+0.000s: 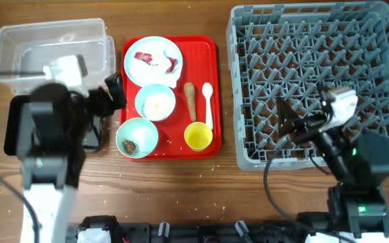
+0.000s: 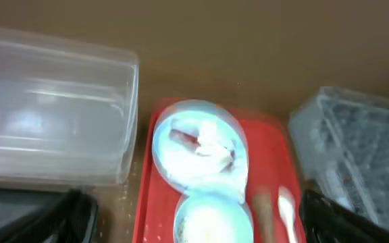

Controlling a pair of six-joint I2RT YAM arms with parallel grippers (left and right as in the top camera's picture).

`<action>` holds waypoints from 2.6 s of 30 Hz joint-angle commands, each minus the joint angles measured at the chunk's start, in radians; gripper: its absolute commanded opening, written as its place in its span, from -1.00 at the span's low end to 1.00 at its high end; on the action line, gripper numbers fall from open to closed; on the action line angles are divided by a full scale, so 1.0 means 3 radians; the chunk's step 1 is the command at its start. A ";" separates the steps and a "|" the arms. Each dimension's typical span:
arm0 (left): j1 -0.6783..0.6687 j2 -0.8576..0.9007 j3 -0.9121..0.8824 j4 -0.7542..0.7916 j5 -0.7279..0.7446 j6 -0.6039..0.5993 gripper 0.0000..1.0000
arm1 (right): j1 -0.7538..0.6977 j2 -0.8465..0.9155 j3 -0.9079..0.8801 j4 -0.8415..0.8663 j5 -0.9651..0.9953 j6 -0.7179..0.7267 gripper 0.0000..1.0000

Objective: Sort waste into correct bins and load items into the dishwasher rack
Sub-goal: 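Reach the left gripper to the white plate's red wrapper and tissue, then carry the wrapper and tissue with the left gripper into the clear bin, then grasp the light-blue rice bowl with the left gripper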

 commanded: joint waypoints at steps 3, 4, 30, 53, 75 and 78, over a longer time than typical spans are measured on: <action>-0.0018 0.1670 0.2129 -0.1044 0.0345 0.0535 1.00 | -0.0010 0.0643 0.0857 -0.0865 -0.0264 -0.0366 0.99; -0.0018 0.2061 0.2586 -0.1261 0.0591 0.0796 1.00 | -0.0010 0.0771 0.0924 -0.0931 -0.0301 -0.0364 0.98; -0.0645 0.4692 0.3140 -0.1141 -0.0116 0.2266 0.62 | -0.0010 0.1572 0.0926 -0.1317 -0.0380 0.0075 1.00; 0.0179 0.3305 0.3295 -0.1356 -0.0118 0.0674 -0.92 | -0.0010 0.1572 0.0926 -0.1316 -0.0380 0.0083 0.99; 0.0370 0.3282 0.3291 -0.2134 0.1315 0.0795 1.00 | -0.0010 0.1572 0.0926 -0.1279 -0.0328 0.0084 0.99; -0.0009 0.3310 0.3035 -0.2530 0.1427 0.0683 0.89 | -0.0010 0.1572 0.0926 -0.1278 -0.0328 0.0084 1.00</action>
